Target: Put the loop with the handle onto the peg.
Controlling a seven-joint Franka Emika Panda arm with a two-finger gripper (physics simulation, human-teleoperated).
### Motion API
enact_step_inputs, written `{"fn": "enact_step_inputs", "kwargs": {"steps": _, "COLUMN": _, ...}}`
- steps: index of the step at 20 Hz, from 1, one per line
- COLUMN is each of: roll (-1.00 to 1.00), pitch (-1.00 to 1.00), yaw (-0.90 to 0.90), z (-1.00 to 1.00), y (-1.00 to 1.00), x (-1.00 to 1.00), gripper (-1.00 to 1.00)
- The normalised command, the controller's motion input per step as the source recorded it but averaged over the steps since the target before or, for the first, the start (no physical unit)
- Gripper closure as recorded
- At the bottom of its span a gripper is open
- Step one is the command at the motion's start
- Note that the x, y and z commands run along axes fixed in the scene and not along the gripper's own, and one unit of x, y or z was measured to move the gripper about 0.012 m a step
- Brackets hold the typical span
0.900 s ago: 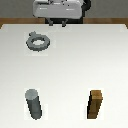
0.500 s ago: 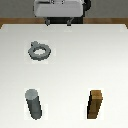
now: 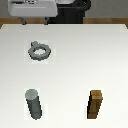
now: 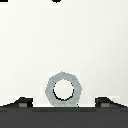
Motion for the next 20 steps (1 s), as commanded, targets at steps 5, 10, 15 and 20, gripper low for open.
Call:
{"fn": "enact_step_inputs", "kwargs": {"steps": 5, "roll": 0.0, "pitch": 0.0, "yaw": 0.0, "z": 0.0, "y": -0.2, "x": -0.45, "gripper": -1.0}}
{"fn": "enact_step_inputs", "kwargs": {"steps": 10, "roll": 0.0, "pitch": 0.0, "yaw": 0.0, "z": 0.0, "y": 0.0, "x": -0.8, "gripper": -1.0}}
{"fn": "enact_step_inputs", "kwargs": {"steps": 15, "roll": 0.0, "pitch": 0.0, "yaw": 0.0, "z": 0.0, "y": 0.0, "x": 0.0, "gripper": -1.0}}
{"fn": "enact_step_inputs", "kwargs": {"steps": 20, "roll": 0.0, "pitch": 0.0, "yaw": 0.3, "z": 0.0, "y": 0.0, "x": 0.0, "gripper": -1.0}}
